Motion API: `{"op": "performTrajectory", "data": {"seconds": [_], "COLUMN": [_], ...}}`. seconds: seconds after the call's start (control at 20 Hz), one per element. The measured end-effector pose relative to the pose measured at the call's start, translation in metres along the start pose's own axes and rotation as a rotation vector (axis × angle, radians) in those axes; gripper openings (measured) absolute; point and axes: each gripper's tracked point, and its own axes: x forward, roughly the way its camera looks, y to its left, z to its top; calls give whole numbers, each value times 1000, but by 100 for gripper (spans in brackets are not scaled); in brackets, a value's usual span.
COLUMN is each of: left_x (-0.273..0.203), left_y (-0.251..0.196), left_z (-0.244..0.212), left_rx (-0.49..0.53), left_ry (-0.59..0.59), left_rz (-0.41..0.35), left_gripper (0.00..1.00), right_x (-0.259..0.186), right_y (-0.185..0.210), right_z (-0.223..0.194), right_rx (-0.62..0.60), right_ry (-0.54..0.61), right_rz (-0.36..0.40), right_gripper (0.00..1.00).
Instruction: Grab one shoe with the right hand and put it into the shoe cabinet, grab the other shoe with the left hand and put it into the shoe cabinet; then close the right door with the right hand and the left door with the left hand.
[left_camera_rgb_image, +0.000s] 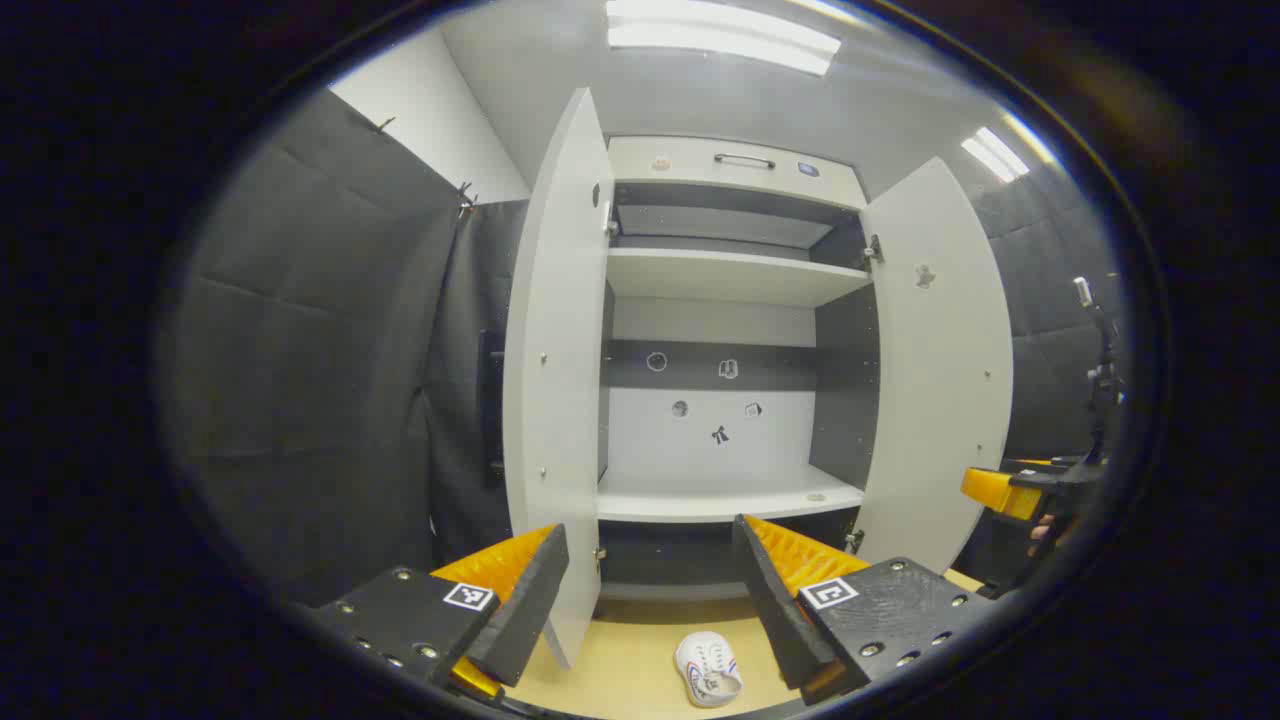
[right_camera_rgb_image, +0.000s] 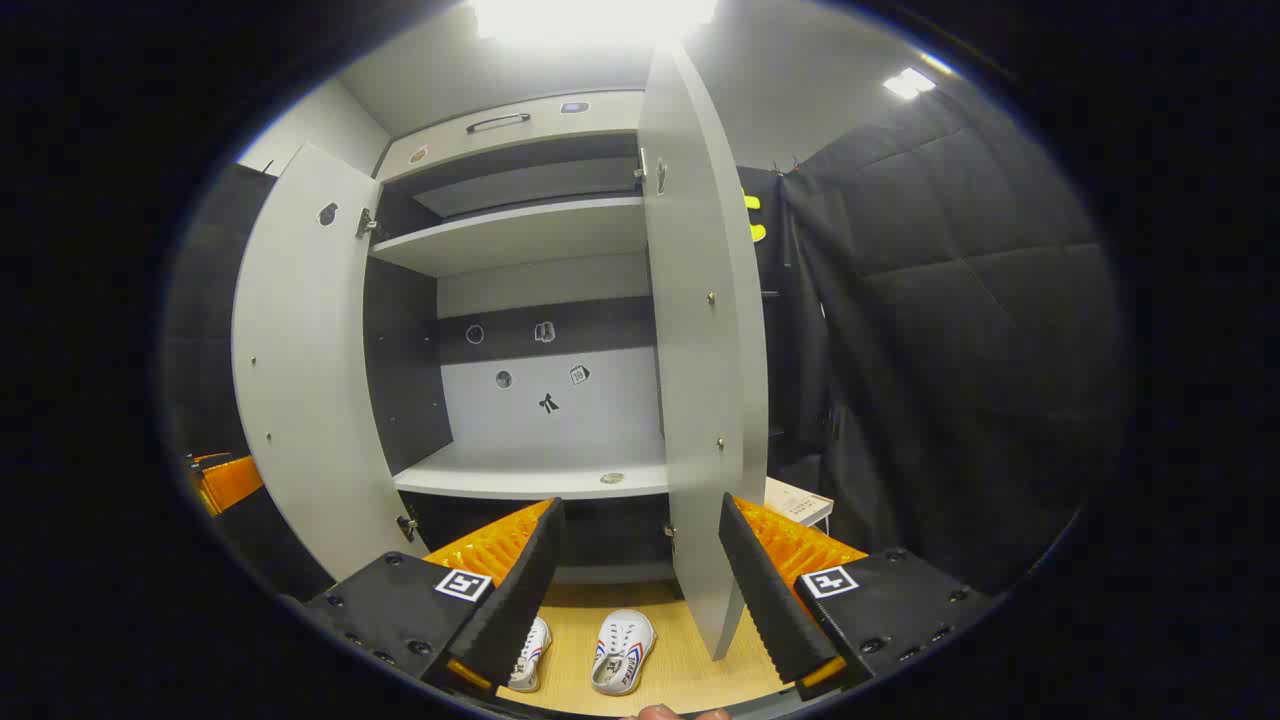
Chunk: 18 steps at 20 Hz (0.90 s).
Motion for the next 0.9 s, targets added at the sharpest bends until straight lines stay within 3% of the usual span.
{"op": "performTrajectory", "data": {"seconds": [0.05,0.15,0.3,0.35,0.5,0.55,0.65,0.75,0.8,0.9], "left_x": [-2,-4,-4,-4,-5,-5,-6,-7,-8,-9], "left_y": [2,8,13,13,13,13,16,20,21,21], "left_z": [-2,1,-3,-4,-8,-10,-11,-15,-18,-22], "left_rx": [-5,4,12,6,-9,-7,10,20,19,16], "left_ry": [-1,-16,-6,-7,-1,2,5,12,17,23], "left_rz": [3,30,54,54,51,50,55,71,79,78], "left_gripper": [89,100,100,88,94,89,96,94,100,94], "right_x": [-1,-4,-6,-6,-4,-4,-4,-3,-2,2], "right_y": [0,2,4,3,3,1,1,6,8,11], "right_z": [-3,-8,-9,-8,-7,-8,-10,-15,-18,-21], "right_rx": [-1,-7,-11,-12,-8,-5,2,10,14,20], "right_ry": [4,16,19,16,15,18,21,42,54,64], "right_rz": [3,6,13,14,12,9,7,25,31,39], "right_gripper": [97,97,96,96,96,96,96,96,96,96]}}
